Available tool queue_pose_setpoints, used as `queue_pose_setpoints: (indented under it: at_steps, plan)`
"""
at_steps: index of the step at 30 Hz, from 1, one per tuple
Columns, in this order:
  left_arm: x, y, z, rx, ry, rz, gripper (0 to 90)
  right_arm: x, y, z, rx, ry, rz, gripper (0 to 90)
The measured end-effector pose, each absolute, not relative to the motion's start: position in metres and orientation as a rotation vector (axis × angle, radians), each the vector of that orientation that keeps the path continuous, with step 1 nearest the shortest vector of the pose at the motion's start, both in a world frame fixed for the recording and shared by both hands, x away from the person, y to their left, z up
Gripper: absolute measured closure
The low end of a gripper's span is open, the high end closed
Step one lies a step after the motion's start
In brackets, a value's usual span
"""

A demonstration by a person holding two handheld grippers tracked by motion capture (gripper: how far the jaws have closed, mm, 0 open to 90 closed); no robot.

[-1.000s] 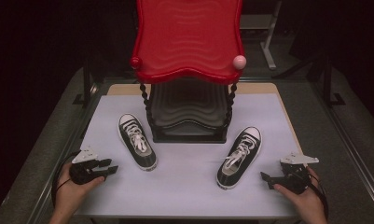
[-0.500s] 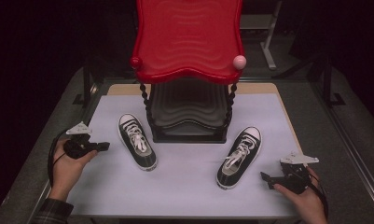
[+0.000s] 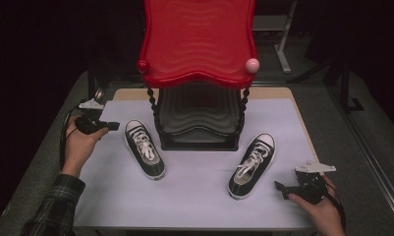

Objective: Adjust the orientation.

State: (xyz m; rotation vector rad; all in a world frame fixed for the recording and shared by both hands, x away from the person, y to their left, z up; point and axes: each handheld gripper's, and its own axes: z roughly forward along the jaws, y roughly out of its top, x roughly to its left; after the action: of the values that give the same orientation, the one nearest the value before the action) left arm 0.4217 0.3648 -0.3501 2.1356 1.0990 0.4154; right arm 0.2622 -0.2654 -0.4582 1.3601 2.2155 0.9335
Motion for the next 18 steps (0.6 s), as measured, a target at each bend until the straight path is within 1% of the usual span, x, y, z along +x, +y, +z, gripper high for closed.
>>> queue_pose_setpoints:
  at_steps: [9,16,18]
  plan:
    - [0.471,0.356,-0.36,2.095,1.141,0.438,90.0,0.262,-0.265,-0.458,1.361,2.216,0.934,9.5]
    - [0.5,0.352,-0.378,2.107,1.234,0.416,90.0,0.262,-0.266,-0.458,1.356,2.216,0.934,9.5]
    - [0.504,0.349,-0.383,2.132,1.252,0.434,90.0,0.262,-0.266,-0.458,1.361,2.216,0.934,9.5]
